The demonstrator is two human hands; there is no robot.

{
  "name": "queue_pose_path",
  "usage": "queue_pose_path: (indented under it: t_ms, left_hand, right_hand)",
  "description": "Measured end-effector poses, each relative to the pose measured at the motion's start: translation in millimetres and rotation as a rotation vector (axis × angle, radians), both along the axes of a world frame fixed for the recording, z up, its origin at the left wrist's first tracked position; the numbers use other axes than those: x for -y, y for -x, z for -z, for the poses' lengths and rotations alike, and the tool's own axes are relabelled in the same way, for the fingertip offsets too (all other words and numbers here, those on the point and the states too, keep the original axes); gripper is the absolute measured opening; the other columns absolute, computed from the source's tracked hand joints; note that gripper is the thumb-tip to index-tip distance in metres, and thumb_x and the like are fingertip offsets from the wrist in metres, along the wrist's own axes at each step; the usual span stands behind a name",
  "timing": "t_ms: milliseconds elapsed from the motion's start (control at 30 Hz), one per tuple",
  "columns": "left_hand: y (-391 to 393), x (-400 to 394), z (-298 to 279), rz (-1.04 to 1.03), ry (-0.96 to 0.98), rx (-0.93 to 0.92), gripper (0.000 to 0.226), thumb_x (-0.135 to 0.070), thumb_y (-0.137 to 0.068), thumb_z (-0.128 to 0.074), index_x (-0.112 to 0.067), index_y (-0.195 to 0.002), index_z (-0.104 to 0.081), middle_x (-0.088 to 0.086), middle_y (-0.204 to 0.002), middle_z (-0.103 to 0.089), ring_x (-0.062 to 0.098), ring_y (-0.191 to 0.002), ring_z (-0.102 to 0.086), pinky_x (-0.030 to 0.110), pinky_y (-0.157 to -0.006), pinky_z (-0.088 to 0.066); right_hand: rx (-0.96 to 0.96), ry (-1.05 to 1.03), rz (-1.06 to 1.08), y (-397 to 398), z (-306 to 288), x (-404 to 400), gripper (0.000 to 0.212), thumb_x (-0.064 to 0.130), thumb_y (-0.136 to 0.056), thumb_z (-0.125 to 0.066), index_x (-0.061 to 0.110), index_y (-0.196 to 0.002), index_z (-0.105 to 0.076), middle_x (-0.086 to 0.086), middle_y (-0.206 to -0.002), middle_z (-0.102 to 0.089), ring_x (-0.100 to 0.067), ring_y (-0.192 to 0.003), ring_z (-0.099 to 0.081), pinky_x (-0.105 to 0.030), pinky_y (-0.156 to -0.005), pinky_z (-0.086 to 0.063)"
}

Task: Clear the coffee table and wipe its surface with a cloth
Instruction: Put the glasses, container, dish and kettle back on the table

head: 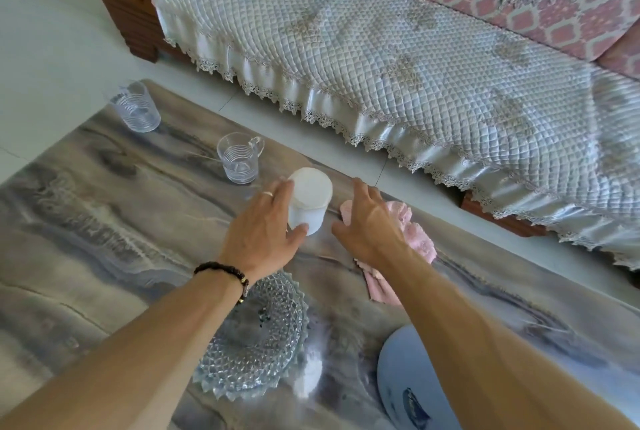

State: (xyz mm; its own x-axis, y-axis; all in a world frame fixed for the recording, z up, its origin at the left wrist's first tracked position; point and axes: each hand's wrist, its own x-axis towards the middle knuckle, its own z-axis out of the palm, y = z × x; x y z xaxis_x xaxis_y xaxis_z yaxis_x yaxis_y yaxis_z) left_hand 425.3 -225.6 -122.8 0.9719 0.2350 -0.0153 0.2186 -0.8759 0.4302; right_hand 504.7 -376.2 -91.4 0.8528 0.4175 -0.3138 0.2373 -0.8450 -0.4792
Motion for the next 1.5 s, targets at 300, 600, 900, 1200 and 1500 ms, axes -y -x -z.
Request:
queue_pose_path:
  t_ms: [300,600,900,1200,1500]
  left_hand:
    - [92.1,122.2,-60.0,0.136,0.203,-0.143,0.059,-0.053,-0.096,-0.033,-0.021,-0.145,-0.027,0.001,-0.147,-0.036,0.017,-0.131,-0.037,0.033,-0.1,-0.038]
    - [145.8,218.1,-59.7,0.243,0.419,-0.193,0.099,-0.06,-0.076,-0.067,-0.045,-0.146,0.002,-0.011,-0.137,-0.041,0.014,-0.124,-0.044,0.028,-0.089,-0.041]
    - [139.5,245.4,-31.0,0.138,0.407,-0.044,0.103,-0.054,-0.075,-0.072,-0.038,-0.148,-0.002,0.0,-0.134,-0.049,0.023,-0.117,-0.05,0.039,-0.082,-0.048]
    - [193.3,236.6,-33.1,-0.05,0.42,0.055,0.112,-0.073,-0.064,-0.066,-0.032,-0.149,-0.006,0.002,-0.14,-0.043,0.023,-0.119,-0.05,0.045,-0.087,-0.049]
    - [305.5,184.0,-66.1,-0.312,0.399,0.185,0.105,-0.069,-0.063,-0.069,-0.037,-0.146,-0.013,-0.011,-0.136,-0.043,0.013,-0.117,-0.047,0.038,-0.082,-0.05]
  right_hand:
    - [0.097,-0.032,0.182,76.1,-69.9,137.8,0.048,0.027,-0.094,-0.056,0.013,-0.138,-0.043,-0.009,-0.13,-0.047,-0.031,-0.113,-0.053,-0.034,-0.082,-0.041]
    - [-0.1,-0.062,0.61,174.6,-58.8,252.2,0.045,0.06,-0.094,-0.037,0.019,-0.108,-0.05,-0.015,-0.109,-0.062,-0.033,-0.092,-0.054,-0.039,-0.079,-0.041]
    - [-0.158,-0.405,0.697,193.8,-36.5,254.4,0.076,0.082,-0.078,-0.044,0.028,-0.132,-0.043,-0.008,-0.113,-0.063,-0.034,-0.094,-0.063,-0.042,-0.085,-0.051]
    - [-0.096,-0.493,0.387,200.6,-40.9,253.9,0.044,0.074,-0.079,-0.055,0.035,-0.099,-0.063,0.006,-0.085,-0.07,-0.024,-0.079,-0.068,-0.045,-0.075,-0.057]
    - [-0.146,-0.592,-0.003,257.3,-65.5,175.2,0.041,0.057,-0.086,-0.063,0.018,-0.097,-0.066,-0.004,-0.085,-0.07,-0.019,-0.079,-0.066,-0.039,-0.07,-0.056]
